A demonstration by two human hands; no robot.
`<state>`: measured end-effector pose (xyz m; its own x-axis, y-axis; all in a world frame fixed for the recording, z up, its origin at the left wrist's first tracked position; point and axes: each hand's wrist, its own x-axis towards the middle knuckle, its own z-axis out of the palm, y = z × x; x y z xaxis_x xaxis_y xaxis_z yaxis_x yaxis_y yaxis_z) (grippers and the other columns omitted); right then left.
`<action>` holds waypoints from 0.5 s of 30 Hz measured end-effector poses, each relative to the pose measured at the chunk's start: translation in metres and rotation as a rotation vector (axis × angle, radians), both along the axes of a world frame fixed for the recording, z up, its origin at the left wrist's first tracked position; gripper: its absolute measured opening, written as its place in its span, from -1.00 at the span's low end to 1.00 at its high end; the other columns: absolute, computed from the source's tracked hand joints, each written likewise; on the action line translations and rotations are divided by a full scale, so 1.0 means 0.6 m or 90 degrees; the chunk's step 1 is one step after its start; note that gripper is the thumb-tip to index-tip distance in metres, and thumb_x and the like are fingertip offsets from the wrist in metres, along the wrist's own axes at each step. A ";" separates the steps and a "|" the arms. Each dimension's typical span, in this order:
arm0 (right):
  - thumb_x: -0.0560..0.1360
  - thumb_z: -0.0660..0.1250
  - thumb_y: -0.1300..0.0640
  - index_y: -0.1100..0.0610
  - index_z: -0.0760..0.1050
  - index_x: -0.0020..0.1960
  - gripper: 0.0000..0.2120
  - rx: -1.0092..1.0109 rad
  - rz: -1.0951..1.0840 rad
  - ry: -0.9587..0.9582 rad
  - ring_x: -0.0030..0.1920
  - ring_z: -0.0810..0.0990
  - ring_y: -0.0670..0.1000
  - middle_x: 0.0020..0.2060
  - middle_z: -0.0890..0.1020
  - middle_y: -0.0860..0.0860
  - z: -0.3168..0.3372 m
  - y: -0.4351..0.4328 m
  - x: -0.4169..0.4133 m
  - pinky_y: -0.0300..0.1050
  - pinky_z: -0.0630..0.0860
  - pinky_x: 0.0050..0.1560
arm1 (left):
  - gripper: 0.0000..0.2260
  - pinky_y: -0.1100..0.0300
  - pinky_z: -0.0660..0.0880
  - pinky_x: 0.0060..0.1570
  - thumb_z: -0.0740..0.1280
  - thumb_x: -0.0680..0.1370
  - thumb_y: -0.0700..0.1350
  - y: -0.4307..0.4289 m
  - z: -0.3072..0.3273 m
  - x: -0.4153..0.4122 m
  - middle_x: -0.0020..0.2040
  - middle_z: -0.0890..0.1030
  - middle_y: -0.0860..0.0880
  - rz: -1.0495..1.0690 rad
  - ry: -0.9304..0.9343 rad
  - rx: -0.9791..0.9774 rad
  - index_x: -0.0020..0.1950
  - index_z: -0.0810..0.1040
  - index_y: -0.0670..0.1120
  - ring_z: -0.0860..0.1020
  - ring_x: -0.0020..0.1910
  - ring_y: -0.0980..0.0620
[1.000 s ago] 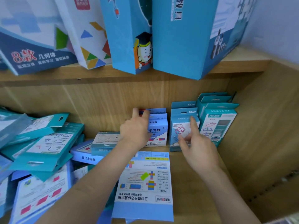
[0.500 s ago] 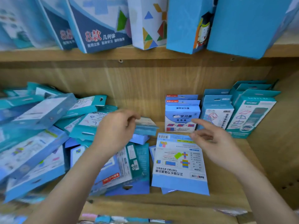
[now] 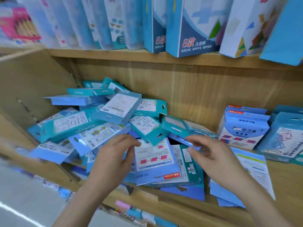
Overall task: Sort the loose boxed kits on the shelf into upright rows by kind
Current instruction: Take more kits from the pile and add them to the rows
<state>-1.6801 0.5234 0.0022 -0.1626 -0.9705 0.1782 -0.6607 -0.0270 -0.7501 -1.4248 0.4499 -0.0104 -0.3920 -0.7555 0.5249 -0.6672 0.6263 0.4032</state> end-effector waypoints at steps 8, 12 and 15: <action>0.51 0.32 -0.01 -0.04 0.42 0.34 -0.59 -0.137 0.117 0.143 0.26 0.38 -0.14 0.26 0.45 -0.14 0.055 -0.121 0.108 -0.22 0.31 0.29 | -0.83 0.34 0.42 -0.01 0.28 0.46 -0.16 0.017 -0.004 0.092 -0.01 0.60 0.10 0.106 -0.020 -0.021 -0.04 0.63 -0.03 0.52 0.02 0.13; 0.50 0.30 -0.11 -0.06 0.23 0.46 -0.42 -0.143 0.224 0.278 0.42 0.22 0.01 0.42 0.29 -0.03 0.062 -0.178 0.190 -0.09 0.20 0.40 | -0.74 0.18 0.48 0.10 0.21 0.51 -0.01 0.014 -0.011 0.127 0.15 0.60 0.05 0.145 -0.101 -0.044 0.11 0.61 0.00 0.49 0.18 0.04; 0.52 0.26 -0.12 -0.09 0.09 0.51 -0.37 -0.105 0.234 0.363 0.47 0.08 0.03 0.49 0.16 -0.01 0.052 -0.214 0.230 0.06 0.20 0.42 | -0.58 0.00 0.44 0.22 0.11 0.50 0.15 0.009 -0.023 0.146 0.28 0.55 -0.01 0.181 -0.178 0.018 0.25 0.53 0.03 0.47 0.29 -0.06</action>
